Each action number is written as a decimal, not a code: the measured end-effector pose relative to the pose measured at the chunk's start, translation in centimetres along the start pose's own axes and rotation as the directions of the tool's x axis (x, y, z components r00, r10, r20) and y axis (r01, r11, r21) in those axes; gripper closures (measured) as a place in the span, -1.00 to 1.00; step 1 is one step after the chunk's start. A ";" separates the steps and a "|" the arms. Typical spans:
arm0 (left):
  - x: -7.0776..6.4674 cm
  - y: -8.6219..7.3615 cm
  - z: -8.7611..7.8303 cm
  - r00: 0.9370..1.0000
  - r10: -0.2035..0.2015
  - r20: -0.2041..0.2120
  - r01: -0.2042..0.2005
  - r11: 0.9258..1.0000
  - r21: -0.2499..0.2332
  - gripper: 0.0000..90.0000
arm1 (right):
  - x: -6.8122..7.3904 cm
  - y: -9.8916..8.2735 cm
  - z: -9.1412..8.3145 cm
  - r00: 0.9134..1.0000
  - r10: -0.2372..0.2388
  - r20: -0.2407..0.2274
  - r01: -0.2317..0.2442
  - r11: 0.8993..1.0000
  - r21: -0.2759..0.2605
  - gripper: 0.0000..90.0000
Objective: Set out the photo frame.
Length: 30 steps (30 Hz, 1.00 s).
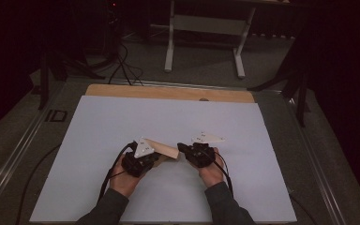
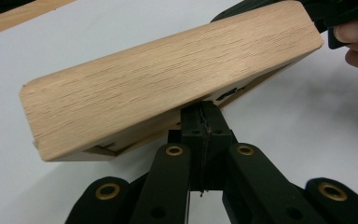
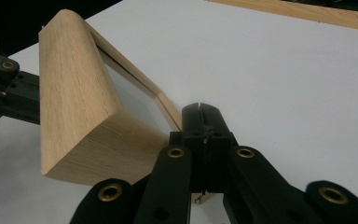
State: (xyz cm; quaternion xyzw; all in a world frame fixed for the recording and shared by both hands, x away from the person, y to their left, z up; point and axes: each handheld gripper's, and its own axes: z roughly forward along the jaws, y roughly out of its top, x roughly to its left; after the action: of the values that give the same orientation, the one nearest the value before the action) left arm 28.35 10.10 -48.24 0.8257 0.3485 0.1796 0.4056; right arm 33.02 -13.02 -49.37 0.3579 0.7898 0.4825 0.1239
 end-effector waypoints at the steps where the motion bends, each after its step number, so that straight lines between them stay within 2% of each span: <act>1: 0.0 0.0 0.0 1.000 0.000 0.000 0.000 1.000 0.000 0.99 | 0.0 0.0 0.0 1.000 0.000 0.000 0.000 1.000 0.000 1.00; 6: -0.1 0.0 0.2 1.000 0.002 0.001 -0.002 1.000 0.003 0.99 | 0.2 0.0 -0.1 1.000 -0.008 -0.008 0.008 1.000 0.004 1.00; 8: -0.2 0.0 0.2 1.000 0.006 0.001 -0.006 1.000 0.007 0.99 | 0.4 0.0 -0.1 0.999 -0.039 -0.008 0.039 0.999 0.006 1.00; 10: -0.2 0.0 0.3 1.000 0.009 0.001 -0.009 1.000 0.009 0.99 | 0.5 0.0 -0.1 0.999 -0.045 -0.009 0.045 0.999 0.009 1.00; 30: 0.5 -0.1 0.6 1.000 -0.006 -0.030 0.006 1.000 0.020 0.99 | 1.6 -0.4 0.4 0.996 -0.072 -0.046 0.073 0.997 0.034 1.00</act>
State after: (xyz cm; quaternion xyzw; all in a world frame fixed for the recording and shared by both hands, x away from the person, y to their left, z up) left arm 29.01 10.16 -48.66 0.8259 0.3588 0.1871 0.3927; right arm 31.92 -11.73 -49.70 0.3204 0.8134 0.4712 0.1172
